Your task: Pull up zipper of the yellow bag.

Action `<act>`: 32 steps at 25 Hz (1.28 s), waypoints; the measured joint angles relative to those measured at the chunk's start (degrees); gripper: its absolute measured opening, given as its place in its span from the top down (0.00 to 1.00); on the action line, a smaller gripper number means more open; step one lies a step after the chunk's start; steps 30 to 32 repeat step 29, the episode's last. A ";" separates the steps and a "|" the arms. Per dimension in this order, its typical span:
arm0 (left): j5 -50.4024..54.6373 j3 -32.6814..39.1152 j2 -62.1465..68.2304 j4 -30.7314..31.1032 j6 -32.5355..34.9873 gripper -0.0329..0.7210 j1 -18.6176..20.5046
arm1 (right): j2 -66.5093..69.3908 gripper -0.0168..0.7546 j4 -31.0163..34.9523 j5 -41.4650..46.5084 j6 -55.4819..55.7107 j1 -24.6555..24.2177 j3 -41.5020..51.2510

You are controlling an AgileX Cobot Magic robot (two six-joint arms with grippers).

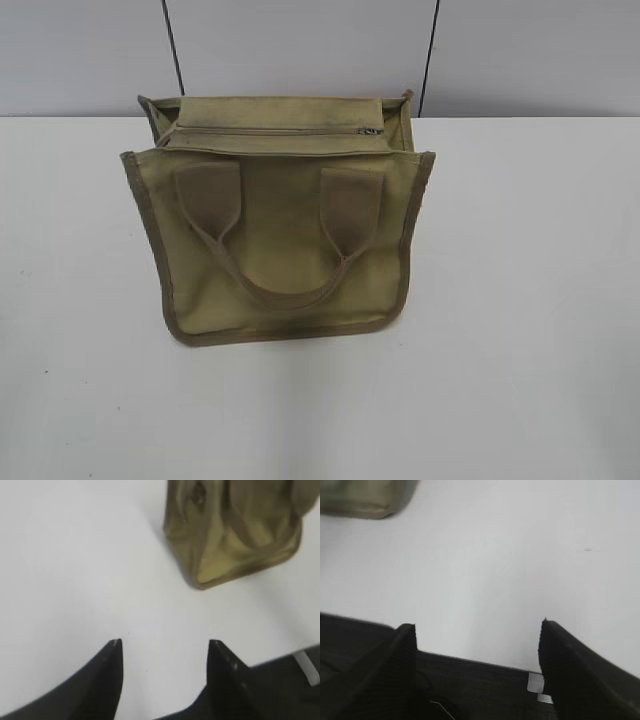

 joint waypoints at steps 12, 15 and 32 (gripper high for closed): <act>-0.20 0.05 -7.66 0.06 0.00 0.54 19.79 | -10.50 0.23 0.05 -0.05 0.00 -13.22 0.07; -0.20 0.05 -8.40 0.06 0.00 0.58 19.79 | -11.71 0.23 0.05 -0.05 0.00 -13.22 0.14; -0.20 0.10 -8.48 0.06 0.00 0.64 19.86 | -11.71 0.23 0.05 -0.10 0.00 -13.22 0.14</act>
